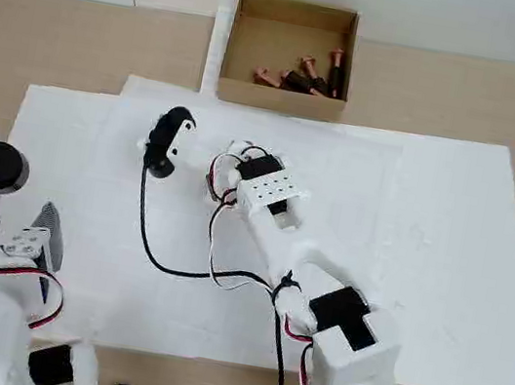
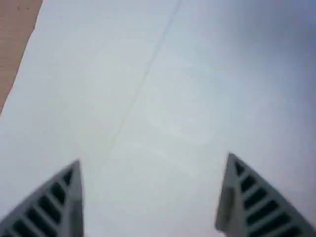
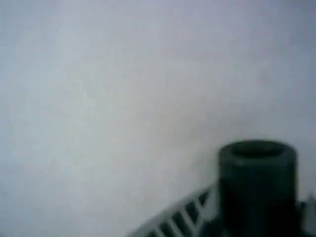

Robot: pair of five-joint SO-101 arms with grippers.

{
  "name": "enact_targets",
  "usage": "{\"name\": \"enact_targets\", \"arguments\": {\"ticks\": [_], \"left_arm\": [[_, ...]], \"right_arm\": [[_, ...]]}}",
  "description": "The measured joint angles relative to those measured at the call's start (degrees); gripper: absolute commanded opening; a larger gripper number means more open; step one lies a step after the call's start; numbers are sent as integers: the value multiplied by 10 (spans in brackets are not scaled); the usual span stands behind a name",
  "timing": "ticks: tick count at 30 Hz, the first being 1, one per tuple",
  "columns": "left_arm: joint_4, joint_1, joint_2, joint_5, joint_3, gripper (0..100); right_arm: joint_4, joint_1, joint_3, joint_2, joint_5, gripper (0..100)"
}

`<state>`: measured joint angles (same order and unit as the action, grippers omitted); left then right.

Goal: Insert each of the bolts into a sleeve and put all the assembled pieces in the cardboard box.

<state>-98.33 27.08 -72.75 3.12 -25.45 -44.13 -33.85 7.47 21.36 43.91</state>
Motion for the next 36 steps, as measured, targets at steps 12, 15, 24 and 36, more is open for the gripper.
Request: {"name": "enact_targets", "arguments": {"ticks": [12,15,24,36], "left_arm": [[0,0,0,0,0,182],[0,0,0,0,0,182],[0,0,0,0,0,182],[0,0,0,0,0,182]], "right_arm": [[-84,-2,-55,-4,-1,3],[-118,-4,-71,-11,-18,3],[-132,-4,-81,-47,-98,3],[-148,-4,-81,-55,-113,114]]}}
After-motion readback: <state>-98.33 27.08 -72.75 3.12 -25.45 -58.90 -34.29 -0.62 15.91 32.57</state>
